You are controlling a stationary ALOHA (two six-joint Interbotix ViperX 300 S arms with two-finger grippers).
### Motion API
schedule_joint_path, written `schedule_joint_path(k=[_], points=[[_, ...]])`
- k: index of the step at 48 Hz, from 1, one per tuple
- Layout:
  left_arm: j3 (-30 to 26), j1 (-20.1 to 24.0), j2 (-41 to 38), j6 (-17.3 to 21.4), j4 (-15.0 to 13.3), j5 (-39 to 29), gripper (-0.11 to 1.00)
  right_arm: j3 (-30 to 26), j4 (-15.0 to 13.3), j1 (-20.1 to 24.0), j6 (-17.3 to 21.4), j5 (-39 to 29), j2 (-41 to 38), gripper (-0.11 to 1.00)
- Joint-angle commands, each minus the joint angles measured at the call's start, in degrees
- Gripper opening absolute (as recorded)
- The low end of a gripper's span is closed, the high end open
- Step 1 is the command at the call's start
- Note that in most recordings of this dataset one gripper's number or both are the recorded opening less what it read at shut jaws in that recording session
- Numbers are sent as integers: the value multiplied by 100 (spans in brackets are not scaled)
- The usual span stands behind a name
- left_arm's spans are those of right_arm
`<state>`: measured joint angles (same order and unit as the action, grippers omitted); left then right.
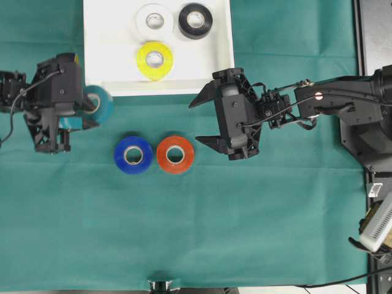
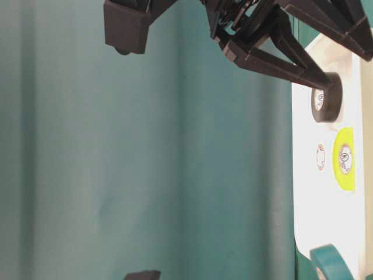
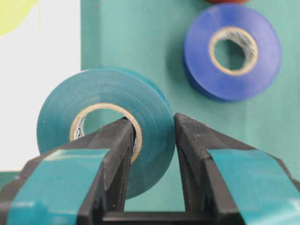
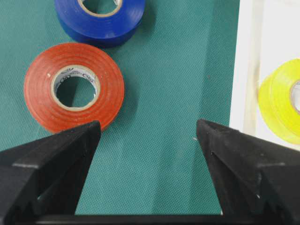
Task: Put the tape alternately from left to right into the white case.
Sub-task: 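Carry the teal roll with the left gripper into the tray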
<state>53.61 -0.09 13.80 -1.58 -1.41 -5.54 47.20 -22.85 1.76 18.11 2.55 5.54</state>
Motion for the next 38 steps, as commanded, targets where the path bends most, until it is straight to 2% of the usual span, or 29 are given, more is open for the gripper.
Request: schedule_joint_path(k=[1,10,26,38], points=[[-211,114,79,149,18,-9,26,-35,9,9,9,44,62,85],[-413,352,-9,483,18,-132,26,-35,9,9,9,53,62,85],[-624,1055,-316,940,18,-167,26,-18,9,9,9,53,62,85],[-879,1283,-721,1239,18,-167,26,-18,9,9,9,53,62,85]])
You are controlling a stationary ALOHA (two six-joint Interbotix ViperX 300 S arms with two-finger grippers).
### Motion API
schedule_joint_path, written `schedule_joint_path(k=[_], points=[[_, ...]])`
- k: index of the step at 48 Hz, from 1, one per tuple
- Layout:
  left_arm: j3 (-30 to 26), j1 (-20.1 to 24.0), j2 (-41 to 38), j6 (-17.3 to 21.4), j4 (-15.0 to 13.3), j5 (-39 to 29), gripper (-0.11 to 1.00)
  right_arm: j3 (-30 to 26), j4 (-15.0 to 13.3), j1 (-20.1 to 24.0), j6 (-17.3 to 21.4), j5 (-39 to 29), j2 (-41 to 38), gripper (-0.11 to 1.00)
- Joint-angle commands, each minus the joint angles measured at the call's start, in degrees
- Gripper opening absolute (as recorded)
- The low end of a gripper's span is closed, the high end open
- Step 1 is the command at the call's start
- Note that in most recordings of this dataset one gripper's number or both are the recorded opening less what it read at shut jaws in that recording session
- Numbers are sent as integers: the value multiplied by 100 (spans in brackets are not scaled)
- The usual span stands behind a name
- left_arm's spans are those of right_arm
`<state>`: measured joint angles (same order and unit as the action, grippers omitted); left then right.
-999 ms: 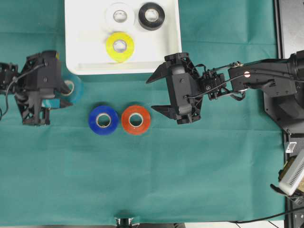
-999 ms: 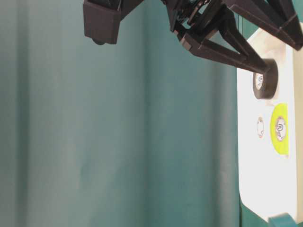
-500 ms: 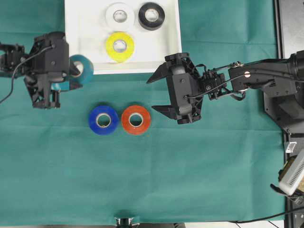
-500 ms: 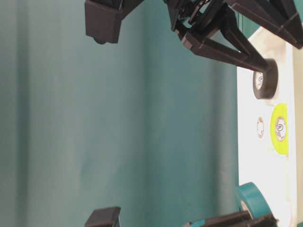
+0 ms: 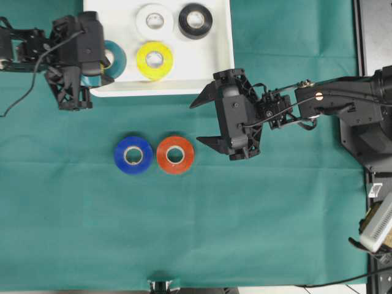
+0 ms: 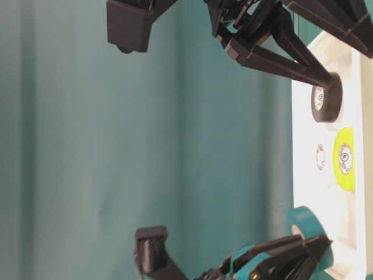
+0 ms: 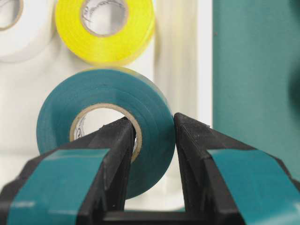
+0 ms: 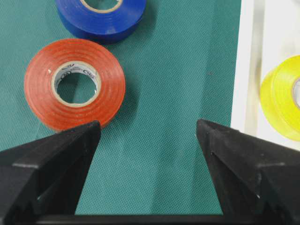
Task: Put the tape alternately from left to right into the white case.
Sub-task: 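Carry the teal roll with the left gripper into the tray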
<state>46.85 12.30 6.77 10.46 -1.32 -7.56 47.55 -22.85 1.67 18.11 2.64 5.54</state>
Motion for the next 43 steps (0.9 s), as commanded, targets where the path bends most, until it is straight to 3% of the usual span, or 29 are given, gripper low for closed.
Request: schedule_joint_path(k=[1,28,38,43], points=[[-220,53,-62,44,9,35,26,-44,18,18,9,44,62,85],[-483,193,-545,79,9,88,28,-26,9,18,9,44,62,85],[-413,193,-545,70,9,123,86,-26,9,18,9,44,62,85],[-396,193,-545,70,9,114,99,-26,9,18,9,44,62,85]])
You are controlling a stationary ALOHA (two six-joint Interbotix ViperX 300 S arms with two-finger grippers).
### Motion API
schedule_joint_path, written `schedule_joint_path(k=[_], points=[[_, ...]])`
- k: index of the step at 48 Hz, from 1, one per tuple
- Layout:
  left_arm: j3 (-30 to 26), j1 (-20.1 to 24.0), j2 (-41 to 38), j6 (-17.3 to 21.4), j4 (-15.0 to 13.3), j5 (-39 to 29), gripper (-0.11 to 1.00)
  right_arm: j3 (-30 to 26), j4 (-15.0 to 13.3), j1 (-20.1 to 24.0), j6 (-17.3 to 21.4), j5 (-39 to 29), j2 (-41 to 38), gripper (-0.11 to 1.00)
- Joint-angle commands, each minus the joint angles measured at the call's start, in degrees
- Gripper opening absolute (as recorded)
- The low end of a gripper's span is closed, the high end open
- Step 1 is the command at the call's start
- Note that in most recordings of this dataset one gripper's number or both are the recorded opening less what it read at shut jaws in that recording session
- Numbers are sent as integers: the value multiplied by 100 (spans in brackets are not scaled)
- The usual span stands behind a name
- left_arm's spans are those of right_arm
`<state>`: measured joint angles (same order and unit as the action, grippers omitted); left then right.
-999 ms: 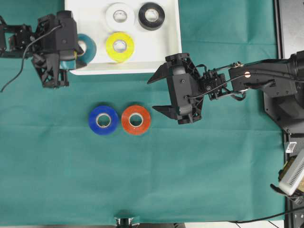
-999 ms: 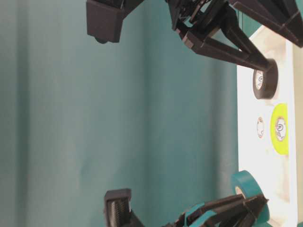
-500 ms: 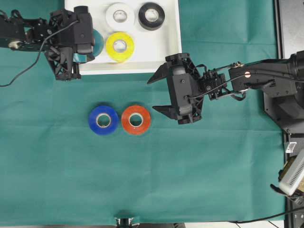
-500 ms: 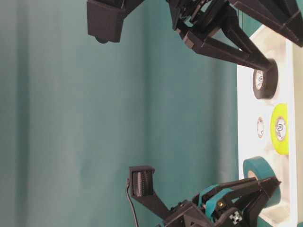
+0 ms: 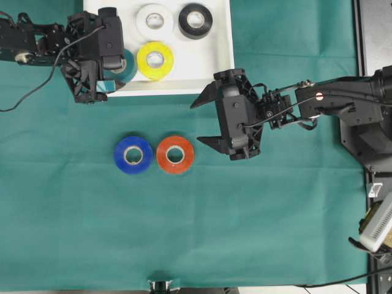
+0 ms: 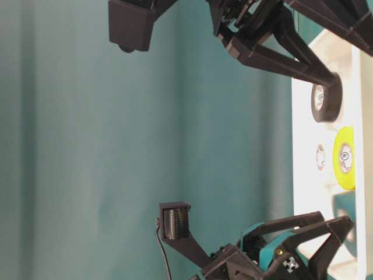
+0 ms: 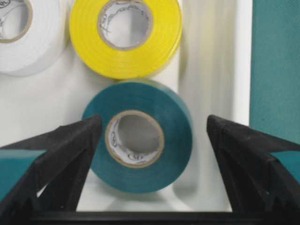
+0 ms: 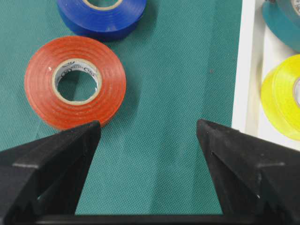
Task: Put the tape alternately from left to right into the white case.
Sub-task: 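Carry the teal roll with the left gripper into the tray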
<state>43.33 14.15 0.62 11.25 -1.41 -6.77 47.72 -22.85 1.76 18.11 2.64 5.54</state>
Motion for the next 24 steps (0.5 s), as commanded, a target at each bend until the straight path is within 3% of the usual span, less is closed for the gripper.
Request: schedule_joint_path(k=[1,24], points=[[-44,9,79,-9,18,44,99,-44,9,9,9,53,62,85],[-44,9,132,-18,18,18,99,-44,18,9,9,53,62,85]])
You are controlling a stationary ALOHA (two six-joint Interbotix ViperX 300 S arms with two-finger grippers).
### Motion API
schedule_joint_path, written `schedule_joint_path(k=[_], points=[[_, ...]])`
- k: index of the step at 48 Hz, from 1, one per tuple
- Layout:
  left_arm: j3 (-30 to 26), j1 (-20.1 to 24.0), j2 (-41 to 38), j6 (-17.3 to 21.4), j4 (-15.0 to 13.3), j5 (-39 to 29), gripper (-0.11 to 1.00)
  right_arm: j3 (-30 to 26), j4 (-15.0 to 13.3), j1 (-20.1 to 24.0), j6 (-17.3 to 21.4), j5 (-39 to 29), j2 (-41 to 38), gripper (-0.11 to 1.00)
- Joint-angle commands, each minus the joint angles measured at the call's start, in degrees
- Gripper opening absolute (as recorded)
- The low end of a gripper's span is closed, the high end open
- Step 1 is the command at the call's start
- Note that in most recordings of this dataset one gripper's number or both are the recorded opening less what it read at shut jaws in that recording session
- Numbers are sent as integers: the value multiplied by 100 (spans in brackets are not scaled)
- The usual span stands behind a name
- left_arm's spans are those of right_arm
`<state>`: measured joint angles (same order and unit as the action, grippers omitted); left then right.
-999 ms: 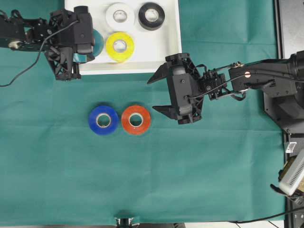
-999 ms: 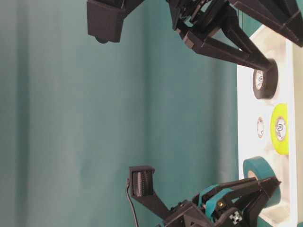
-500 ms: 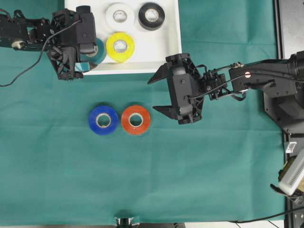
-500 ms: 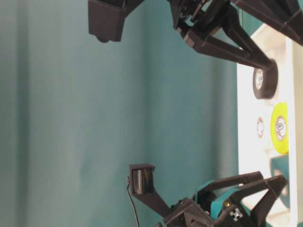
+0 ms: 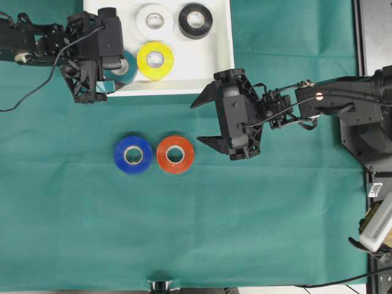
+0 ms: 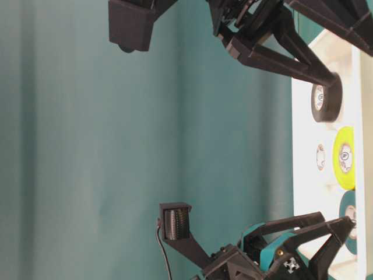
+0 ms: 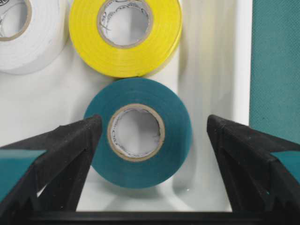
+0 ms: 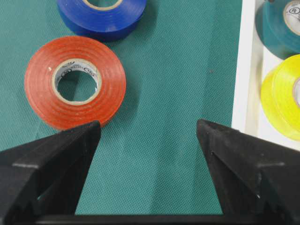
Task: Put the tape alternately from left to right into the white case.
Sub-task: 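Carry the teal roll with the left gripper into the tray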
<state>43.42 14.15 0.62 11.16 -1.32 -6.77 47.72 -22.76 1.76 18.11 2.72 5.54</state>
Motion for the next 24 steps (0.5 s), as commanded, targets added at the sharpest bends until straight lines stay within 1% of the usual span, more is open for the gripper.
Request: schedule_joint_path(k=[1,12,24], points=[[-53,9,141,-9,0,9,99,-44,0,9,9,35,62,85],[53,-53,387,-18,0,-44,99,-44,0,9,9,44,62,85],[404,-229,932,-26,0,-44,98,-44,0,9,9,44,62,85]])
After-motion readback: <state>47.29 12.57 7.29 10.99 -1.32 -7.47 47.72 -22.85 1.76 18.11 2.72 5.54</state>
